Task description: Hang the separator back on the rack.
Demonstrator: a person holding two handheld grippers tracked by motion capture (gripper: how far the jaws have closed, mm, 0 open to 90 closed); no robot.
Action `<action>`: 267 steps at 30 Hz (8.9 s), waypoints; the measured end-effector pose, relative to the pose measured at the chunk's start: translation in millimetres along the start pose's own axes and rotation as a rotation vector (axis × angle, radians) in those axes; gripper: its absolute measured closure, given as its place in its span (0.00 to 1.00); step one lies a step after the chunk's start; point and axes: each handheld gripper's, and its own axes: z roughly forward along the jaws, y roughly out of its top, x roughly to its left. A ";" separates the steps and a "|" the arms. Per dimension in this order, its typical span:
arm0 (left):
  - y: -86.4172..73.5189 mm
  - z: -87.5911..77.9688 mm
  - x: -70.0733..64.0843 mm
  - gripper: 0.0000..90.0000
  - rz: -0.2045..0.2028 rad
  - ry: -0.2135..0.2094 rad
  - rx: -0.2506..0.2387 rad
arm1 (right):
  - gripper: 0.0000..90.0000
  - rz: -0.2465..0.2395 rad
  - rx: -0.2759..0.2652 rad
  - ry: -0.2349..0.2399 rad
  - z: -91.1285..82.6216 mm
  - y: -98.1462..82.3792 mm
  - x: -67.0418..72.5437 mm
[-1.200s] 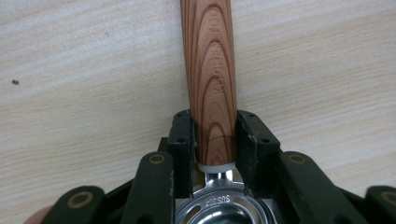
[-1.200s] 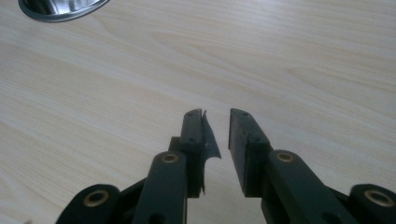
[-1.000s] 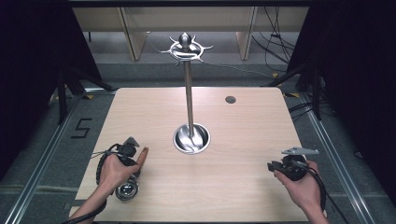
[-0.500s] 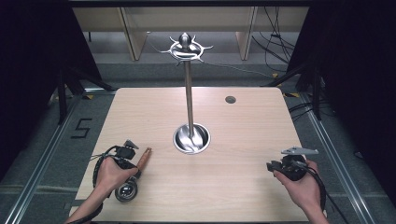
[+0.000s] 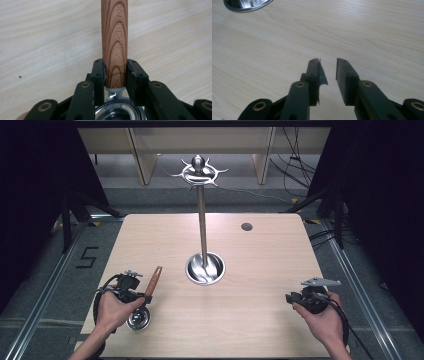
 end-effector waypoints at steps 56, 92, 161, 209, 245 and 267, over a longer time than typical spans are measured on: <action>7.2 -38.2 -38.7 0.77 0.107 -0.049 -0.508 | 0.76 -0.042 -0.040 -0.016 1.6 0.4 -3.0; 25.3 -61.6 -59.9 0.77 0.115 -0.026 -0.631 | 0.74 -0.039 -0.051 -0.024 1.5 0.4 -3.4; 60.1 -83.7 -95.1 0.77 0.196 -0.045 -0.794 | 0.73 0.002 -0.068 -0.029 1.8 1.6 -0.8; 90.9 -89.1 -112.3 0.77 0.247 -0.053 -0.882 | 0.73 0.024 -0.064 -0.035 0.2 1.1 -1.5; 118.0 -88.9 -125.2 0.77 0.202 0.024 -0.900 | 0.73 -0.019 -0.073 -0.026 0.9 1.4 -5.3; 126.8 -74.8 -127.6 0.76 0.170 0.016 -0.908 | 0.73 -0.022 -0.069 -0.028 0.5 1.5 -4.9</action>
